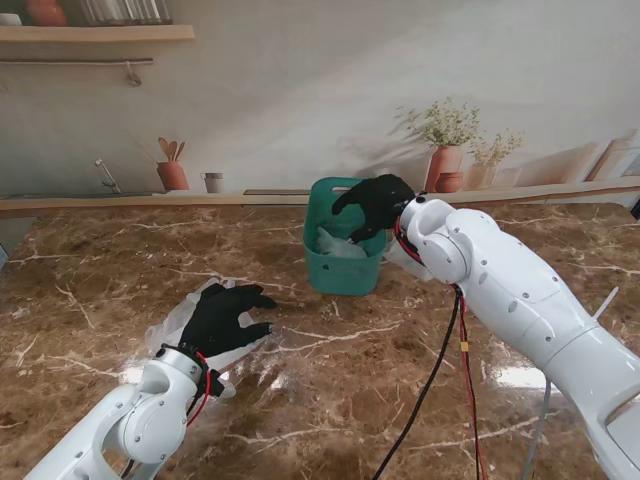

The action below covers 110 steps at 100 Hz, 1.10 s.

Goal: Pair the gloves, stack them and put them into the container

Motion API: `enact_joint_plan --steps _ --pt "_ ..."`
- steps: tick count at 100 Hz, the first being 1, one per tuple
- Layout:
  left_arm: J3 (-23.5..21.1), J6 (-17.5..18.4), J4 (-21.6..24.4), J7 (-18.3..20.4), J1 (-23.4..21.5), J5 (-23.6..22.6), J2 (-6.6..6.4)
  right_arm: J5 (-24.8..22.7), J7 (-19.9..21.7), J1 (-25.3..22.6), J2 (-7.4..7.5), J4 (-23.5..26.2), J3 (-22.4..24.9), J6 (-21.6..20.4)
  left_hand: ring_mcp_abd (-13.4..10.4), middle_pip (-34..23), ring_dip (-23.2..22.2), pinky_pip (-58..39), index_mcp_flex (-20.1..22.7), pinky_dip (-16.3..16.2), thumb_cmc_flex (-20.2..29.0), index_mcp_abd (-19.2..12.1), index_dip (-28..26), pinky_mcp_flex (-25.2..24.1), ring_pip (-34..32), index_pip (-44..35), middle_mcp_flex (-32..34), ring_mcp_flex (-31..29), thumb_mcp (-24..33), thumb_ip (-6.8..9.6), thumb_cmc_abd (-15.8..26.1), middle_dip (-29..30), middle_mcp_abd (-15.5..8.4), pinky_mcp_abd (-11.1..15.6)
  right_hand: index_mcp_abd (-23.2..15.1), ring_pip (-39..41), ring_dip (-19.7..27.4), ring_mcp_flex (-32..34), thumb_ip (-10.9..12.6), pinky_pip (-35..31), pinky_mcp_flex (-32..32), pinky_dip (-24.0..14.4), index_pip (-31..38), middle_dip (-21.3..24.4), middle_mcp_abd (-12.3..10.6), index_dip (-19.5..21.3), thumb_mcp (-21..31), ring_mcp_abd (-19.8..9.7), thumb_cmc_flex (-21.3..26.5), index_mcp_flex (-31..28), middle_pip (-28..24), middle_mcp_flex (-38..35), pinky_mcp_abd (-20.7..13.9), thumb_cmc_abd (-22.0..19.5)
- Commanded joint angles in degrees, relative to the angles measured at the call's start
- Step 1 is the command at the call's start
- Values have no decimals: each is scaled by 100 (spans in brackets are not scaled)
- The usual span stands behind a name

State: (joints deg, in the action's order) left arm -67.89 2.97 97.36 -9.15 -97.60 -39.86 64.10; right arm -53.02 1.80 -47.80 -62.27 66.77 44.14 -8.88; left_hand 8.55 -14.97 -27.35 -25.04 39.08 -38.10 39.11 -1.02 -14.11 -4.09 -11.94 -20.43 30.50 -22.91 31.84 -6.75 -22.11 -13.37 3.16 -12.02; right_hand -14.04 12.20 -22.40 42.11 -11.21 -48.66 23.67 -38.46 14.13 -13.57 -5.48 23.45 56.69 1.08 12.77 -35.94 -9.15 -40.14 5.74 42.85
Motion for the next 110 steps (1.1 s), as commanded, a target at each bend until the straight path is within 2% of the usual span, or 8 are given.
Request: enact_joint_plan --steps 1,13,26,39,52,71,90,110 --pt "-3 14 -16 -22 -20 -25 2 -14 194 -204 71 120 199 155 -211 128 53 186 108 -27 -60 -152 -50 -104 152 -4 -139 219 -153 124 192 60 -92 -5 270 151 -66 118 358 -102 115 -116 112 -204 14 40 -129 -164 -12 80 -183 -188 -44 -99" --pt "0 29 -39 -76 -10 -14 13 -391 -73 -613 107 374 700 556 -181 127 60 138 66 -62 -59 -128 -41 -66 163 26 -144 231 -156 127 193 60 -87 -2 727 528 -305 651 469 -471 498 -70 527 -618 34 408 -108 -270 252 -136 -536 -603 -105 -312" --pt "21 37 -64 -133 -1 29 29 -652 -226 -921 136 471 1076 989 -77 125 103 47 56 -94 -56 -113 -31 -63 199 49 -152 249 -159 128 191 59 -93 -41 823 850 -479 1024 535 -811 744 -28 679 -825 89 585 67 -306 464 -309 -736 -902 -98 -468" --pt "38 53 -87 -162 7 41 34 -795 -152 -989 187 329 1190 1214 -155 132 109 35 55 -72 -55 -114 -30 -71 179 54 -163 244 -163 129 196 62 -90 -34 839 871 -502 940 490 -892 666 96 554 -895 74 584 232 -314 509 -185 -734 -852 -101 -225" --pt "56 48 -125 -158 30 69 37 -711 -102 -798 194 -132 957 1458 -181 134 112 51 55 -42 -55 -115 -31 -84 174 58 -161 253 -175 129 207 64 -102 -25 1001 717 -431 658 417 -825 464 202 247 -879 76 442 294 -306 513 106 -621 -586 -104 -34" --pt "51 -6 -120 -98 39 67 28 -173 -322 -67 86 -1204 -12 1899 -210 139 120 88 55 -11 -53 -125 -32 -97 182 62 -165 255 -182 130 203 67 -106 -13 1136 582 -367 286 396 -709 254 250 124 -874 130 376 260 -277 481 315 -602 -292 -140 -42" --pt "17 -78 -77 -18 22 48 14 792 -661 817 -257 -2623 -1366 2123 -224 143 123 112 54 -6 -61 -141 -34 -99 188 61 -174 259 -198 129 227 69 -97 -8 1351 324 -169 -564 383 -418 -204 298 -33 -739 250 307 35 -256 385 709 -454 525 -243 -143" --pt "-7 -138 -39 21 2 24 7 1874 -1166 1410 -997 -4325 -2473 2007 -219 137 121 137 58 -10 -55 -134 -35 -103 187 58 -171 262 -215 132 228 66 -108 -10 1678 394 -60 -1182 410 -201 -511 234 -316 -601 320 246 -386 -327 243 1306 -450 1349 -338 -414"
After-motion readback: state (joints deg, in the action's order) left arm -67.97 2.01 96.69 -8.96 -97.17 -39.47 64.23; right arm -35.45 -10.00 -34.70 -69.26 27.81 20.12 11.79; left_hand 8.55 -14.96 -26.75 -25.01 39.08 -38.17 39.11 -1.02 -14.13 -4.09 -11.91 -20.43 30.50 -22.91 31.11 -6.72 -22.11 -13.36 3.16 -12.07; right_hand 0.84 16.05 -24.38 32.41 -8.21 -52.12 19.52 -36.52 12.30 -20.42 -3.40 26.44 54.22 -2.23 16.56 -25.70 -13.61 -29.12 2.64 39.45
